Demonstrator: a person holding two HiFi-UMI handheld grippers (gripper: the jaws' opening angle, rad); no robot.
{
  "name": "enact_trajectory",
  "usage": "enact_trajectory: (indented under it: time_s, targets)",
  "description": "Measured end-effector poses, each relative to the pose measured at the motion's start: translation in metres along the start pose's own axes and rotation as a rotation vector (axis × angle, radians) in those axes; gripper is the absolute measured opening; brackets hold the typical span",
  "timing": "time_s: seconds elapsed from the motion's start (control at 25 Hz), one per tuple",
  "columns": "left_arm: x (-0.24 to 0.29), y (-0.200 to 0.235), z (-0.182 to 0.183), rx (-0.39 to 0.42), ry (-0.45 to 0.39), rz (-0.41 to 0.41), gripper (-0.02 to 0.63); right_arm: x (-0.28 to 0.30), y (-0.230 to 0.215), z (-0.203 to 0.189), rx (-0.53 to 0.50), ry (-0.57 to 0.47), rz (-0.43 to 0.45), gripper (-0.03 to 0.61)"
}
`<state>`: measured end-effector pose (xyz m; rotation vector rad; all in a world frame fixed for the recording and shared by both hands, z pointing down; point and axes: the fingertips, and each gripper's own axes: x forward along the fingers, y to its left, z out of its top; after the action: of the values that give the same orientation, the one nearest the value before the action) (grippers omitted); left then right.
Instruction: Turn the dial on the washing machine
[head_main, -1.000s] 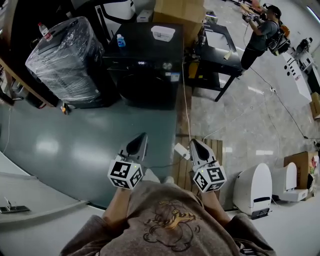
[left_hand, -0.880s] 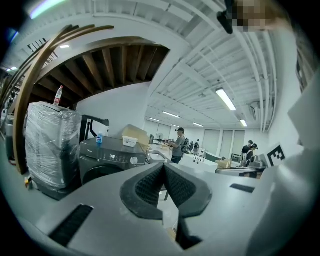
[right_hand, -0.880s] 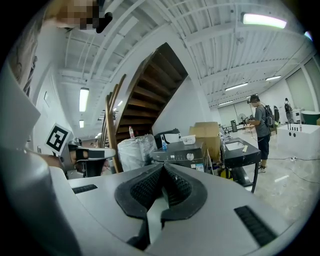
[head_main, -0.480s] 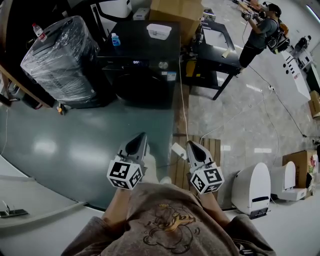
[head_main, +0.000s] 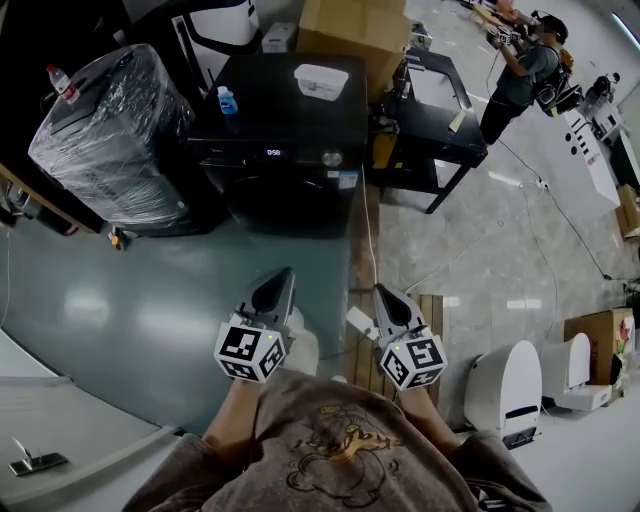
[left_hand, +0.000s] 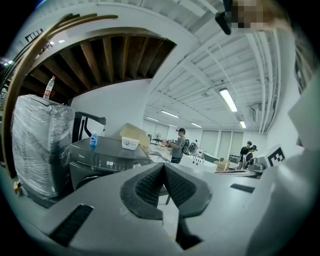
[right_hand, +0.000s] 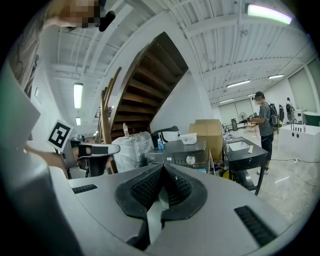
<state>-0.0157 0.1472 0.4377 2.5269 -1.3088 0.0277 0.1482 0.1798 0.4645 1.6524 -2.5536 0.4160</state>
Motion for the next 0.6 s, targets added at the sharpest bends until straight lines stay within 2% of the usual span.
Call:
enact_trajectory:
  time_s: [0.36,0.6]
  targets:
    - [0.071,0.074,0.045,0.014,0.016,-0.066,0.0,0.103,-0.009,0.04,0.004,-0.018,-0.05,0.002]
    - [0.107,0.11,0.059,0.024,0.021,-0.118,0.0,0.156,-0.013,0.051,-0.006,-0.019,-0.088,0.002]
